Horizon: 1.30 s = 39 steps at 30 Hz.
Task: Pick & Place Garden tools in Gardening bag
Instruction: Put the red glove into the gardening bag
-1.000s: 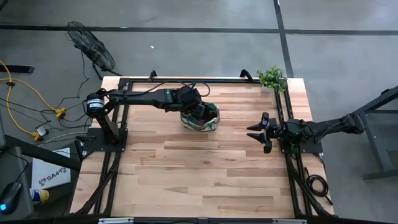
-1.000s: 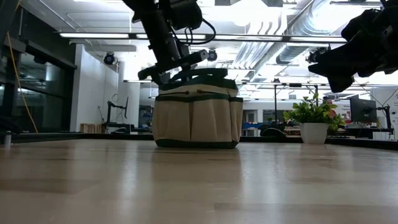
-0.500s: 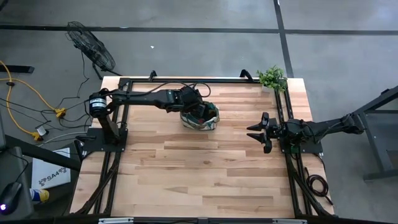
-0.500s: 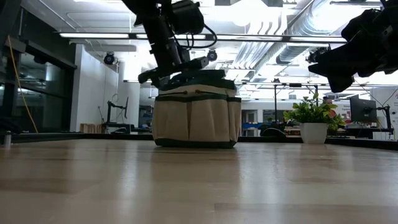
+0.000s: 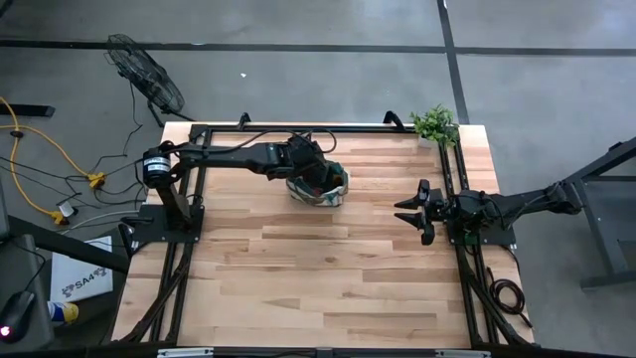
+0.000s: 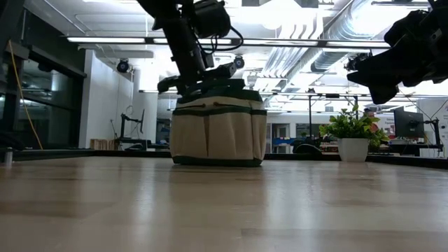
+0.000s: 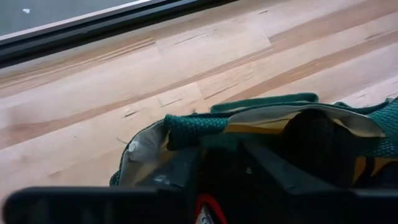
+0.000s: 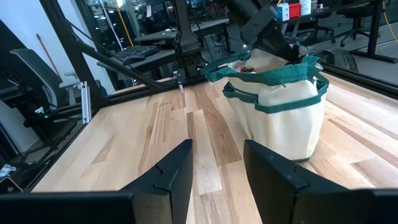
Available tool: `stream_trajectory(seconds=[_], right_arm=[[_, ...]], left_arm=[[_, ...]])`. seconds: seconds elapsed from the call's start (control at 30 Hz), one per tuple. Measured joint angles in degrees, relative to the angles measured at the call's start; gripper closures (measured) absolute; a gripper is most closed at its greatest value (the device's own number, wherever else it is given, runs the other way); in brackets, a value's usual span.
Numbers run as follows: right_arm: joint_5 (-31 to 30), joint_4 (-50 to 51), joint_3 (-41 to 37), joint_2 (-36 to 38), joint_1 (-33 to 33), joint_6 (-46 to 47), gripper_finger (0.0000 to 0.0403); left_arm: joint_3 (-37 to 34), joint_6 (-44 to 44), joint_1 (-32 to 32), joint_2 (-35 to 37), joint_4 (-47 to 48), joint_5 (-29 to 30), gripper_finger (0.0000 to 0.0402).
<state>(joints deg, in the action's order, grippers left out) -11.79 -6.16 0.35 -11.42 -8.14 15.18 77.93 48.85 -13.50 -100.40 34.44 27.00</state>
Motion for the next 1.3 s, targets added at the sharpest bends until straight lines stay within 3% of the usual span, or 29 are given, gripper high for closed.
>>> stream_trajectory(seconds=[0.2, 0.27, 0.43, 0.9, 1.0, 1.17, 1.3], right_arm=[[0.0, 0.0, 0.0, 0.0, 0.0, 0.0, 0.0268], [0.0, 0.0, 0.0, 0.0, 0.0, 0.0, 0.0268], [0.0, 0.0, 0.0, 0.0, 0.0, 0.0, 0.0268], [0.0, 0.0, 0.0, 0.0, 0.0, 0.0, 0.0268], [0.0, 0.0, 0.0, 0.0, 0.0, 0.0, 0.0268], [0.0, 0.0, 0.0, 0.0, 0.0, 0.0, 0.0268], [0.0, 0.0, 0.0, 0.0, 0.0, 0.0, 0.0268]], left_arm=[[0.0, -0.6, 0.0, 0.0, -0.1, 0.3, 0.0384], [0.0, -0.9, 0.0, 0.0, -0.1, 0.3, 0.0396], [0.0, -2.6, 0.1, 0.0, -0.3, -0.6, 0.0393], [0.0, -25.1, 4.6, 0.0, -13.0, -3.2, 0.0392], [0.0, -24.8, 4.6, 0.0, -13.4, -5.5, 0.0392], [0.0, -14.9, 3.4, 0.0, -10.9, -5.7, 0.0392], [0.0, -12.5, 2.5, 0.0, -10.1, -5.5, 0.0392]])
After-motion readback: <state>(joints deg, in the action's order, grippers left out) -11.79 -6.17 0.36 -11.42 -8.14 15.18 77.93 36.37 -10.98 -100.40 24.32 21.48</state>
